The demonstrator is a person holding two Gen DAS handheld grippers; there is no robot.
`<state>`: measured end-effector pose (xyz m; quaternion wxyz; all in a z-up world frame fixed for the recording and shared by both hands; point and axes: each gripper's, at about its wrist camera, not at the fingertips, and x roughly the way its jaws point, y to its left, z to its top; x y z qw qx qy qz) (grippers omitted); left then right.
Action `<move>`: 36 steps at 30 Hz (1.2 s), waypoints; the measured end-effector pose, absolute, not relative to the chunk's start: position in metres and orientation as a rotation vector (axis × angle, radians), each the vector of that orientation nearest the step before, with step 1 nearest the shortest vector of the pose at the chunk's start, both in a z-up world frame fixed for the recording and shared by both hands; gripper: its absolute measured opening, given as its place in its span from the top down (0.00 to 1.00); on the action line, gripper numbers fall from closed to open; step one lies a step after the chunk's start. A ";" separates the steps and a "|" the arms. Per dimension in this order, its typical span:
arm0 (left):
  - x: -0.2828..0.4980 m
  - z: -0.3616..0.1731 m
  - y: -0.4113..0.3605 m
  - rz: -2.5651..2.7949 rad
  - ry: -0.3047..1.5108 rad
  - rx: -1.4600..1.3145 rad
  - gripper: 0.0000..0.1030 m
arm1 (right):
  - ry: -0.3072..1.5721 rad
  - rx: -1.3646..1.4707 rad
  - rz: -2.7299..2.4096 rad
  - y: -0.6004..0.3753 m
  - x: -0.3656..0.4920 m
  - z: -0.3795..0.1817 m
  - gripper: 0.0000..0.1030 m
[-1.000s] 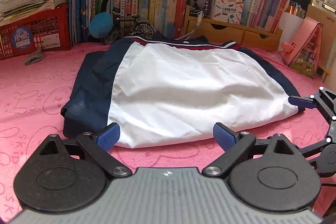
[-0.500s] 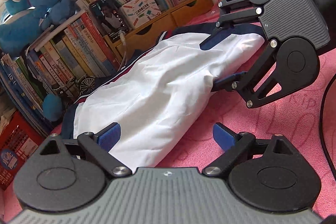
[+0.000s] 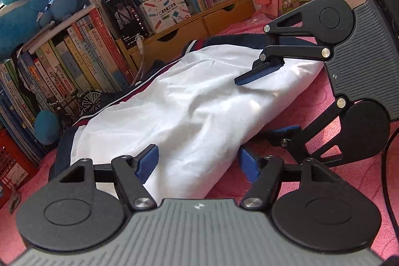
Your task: Fold clothes
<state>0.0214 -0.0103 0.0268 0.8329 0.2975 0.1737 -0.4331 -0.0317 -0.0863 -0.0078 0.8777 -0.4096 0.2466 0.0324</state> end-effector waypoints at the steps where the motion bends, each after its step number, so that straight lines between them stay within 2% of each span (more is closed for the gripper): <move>1: 0.023 0.030 -0.009 -0.927 0.369 0.620 0.32 | 0.508 -0.866 0.064 -0.086 -0.027 -0.008 0.47; 4: 0.026 0.035 -0.008 -0.954 0.371 0.603 0.32 | 0.503 -0.887 0.050 -0.088 -0.014 -0.009 0.47; 9: 0.021 0.027 -0.018 -0.949 0.312 0.718 0.32 | 0.504 -0.893 0.039 -0.093 0.003 -0.005 0.55; 16: 0.030 0.002 -0.049 -0.876 0.244 0.905 0.30 | 0.510 -0.876 0.065 -0.094 0.012 -0.004 0.57; 18: 0.034 -0.002 -0.055 -0.865 0.214 0.919 0.33 | 0.512 -0.885 0.082 -0.094 0.014 -0.007 0.57; 21: 0.034 -0.008 -0.061 -0.840 0.183 0.974 0.48 | 0.508 -0.910 0.093 -0.095 0.021 -0.012 0.60; 23: 0.033 -0.014 -0.061 -0.822 0.165 1.057 0.65 | 0.516 -0.923 0.099 -0.097 0.024 -0.014 0.62; 25: 0.035 -0.019 -0.057 -0.815 0.156 1.139 0.74 | 0.530 -0.980 0.105 -0.097 0.024 -0.018 0.73; 27: 0.037 -0.023 -0.051 -0.798 0.133 1.233 0.77 | 0.525 -1.085 0.106 -0.093 0.020 -0.026 0.83; 29: 0.038 -0.029 -0.047 -0.780 0.109 1.337 0.80 | 0.516 -1.196 0.112 -0.088 0.019 -0.033 0.86; 36: 0.047 -0.044 -0.028 -0.718 0.034 1.558 0.82 | 0.495 -1.470 0.124 -0.092 0.014 -0.050 0.87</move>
